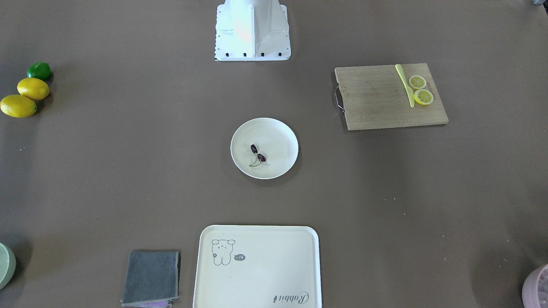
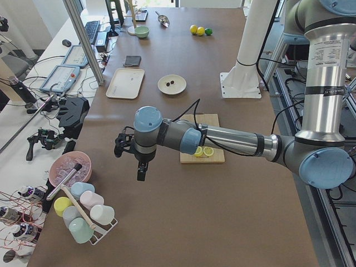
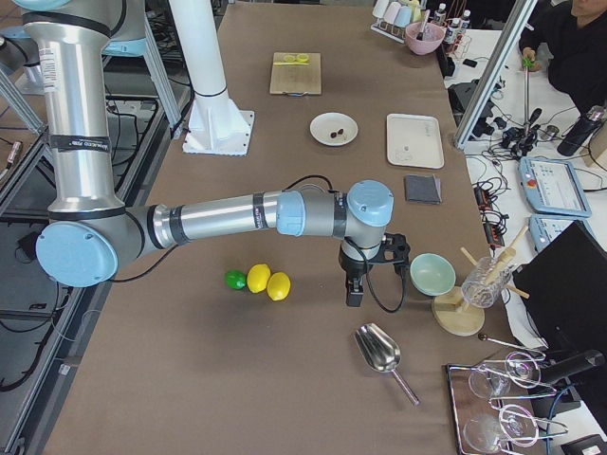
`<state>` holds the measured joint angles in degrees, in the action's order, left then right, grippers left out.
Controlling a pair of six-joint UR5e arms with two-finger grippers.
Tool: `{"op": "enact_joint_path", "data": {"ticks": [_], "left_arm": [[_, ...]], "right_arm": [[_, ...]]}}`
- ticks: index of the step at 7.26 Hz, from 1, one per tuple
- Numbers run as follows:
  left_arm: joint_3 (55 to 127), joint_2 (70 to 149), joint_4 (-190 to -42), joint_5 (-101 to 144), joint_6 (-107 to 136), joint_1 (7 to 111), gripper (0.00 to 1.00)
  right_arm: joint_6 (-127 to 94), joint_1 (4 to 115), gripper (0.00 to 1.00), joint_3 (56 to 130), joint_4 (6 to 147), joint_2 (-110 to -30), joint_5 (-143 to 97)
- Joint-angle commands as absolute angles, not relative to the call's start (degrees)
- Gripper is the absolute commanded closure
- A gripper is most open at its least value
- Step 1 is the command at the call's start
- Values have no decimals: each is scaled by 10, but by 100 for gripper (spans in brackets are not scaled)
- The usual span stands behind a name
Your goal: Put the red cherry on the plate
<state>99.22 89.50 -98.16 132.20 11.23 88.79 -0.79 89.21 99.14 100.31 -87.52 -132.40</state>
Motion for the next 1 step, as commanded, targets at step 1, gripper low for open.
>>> {"op": "enact_joint_path", "data": {"ticks": [1], "left_arm": [[991,896,-981,1322,112,887,2]], "right_arm": [[-8,892,0,991,1004,-871,-1324]]}}
